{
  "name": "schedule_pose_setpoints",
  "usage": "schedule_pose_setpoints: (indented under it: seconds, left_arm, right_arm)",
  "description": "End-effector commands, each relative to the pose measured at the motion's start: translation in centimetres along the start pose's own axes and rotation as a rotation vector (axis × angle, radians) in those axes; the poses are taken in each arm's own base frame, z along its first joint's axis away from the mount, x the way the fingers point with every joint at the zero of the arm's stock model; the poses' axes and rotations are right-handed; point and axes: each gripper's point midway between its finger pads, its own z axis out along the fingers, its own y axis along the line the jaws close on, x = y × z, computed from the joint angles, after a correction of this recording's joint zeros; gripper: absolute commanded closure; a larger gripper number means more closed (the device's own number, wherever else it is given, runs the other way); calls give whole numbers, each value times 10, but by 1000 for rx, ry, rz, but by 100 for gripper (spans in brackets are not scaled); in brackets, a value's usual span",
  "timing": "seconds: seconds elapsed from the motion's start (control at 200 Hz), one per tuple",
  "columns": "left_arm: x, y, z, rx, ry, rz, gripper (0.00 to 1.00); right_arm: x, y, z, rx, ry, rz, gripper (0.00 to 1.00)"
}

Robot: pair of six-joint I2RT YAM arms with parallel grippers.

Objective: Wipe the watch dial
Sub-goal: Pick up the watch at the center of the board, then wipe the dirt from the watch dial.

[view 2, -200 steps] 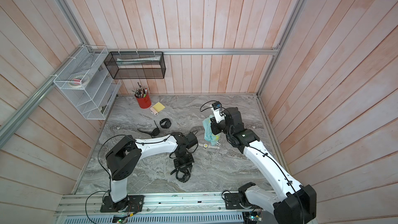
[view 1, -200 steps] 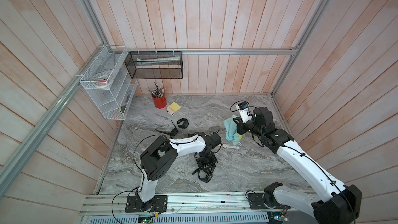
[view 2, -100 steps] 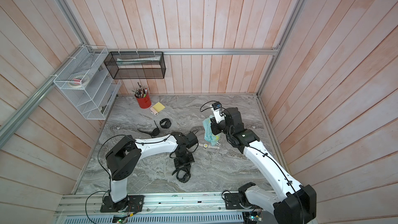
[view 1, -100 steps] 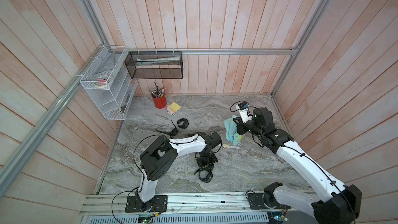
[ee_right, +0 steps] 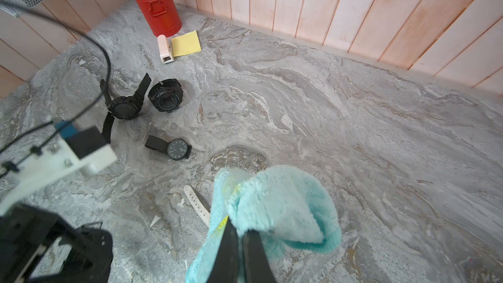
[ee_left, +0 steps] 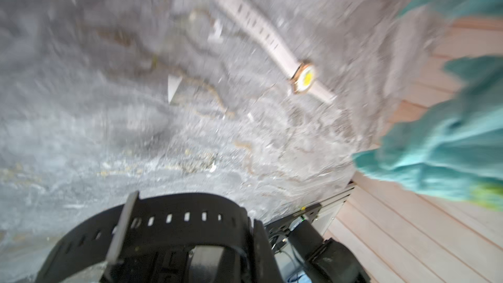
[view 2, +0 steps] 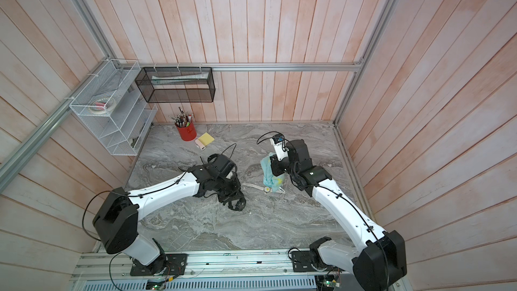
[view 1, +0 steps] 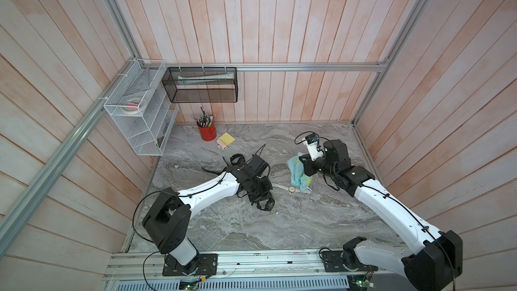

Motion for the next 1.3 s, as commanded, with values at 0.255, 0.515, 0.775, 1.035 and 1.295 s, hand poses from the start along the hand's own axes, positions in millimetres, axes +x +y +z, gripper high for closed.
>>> schedule_pose_setpoints:
  seconds: [0.255, 0.515, 0.775, 1.035, 1.295]
  left_arm:
    - [-81, -49, -82, 352, -263, 153, 100]
    - [-88, -63, -106, 482, -291, 183, 100]
    - [-84, -72, -117, 553, -314, 221, 100]
    - [-75, -65, -115, 574, -307, 203, 100]
    - [-62, -72, -113, 578, -302, 220, 100]
  right_arm:
    - [-5, 57, 17, -61, -16, -27, 100]
    - [-12, 121, 38, -191, -41, -70, 100]
    - [-34, 157, 49, -294, -117, -63, 100]
    - [-42, 160, 53, -303, -150, -42, 100]
    - [-46, 137, 54, -185, -173, 18, 100]
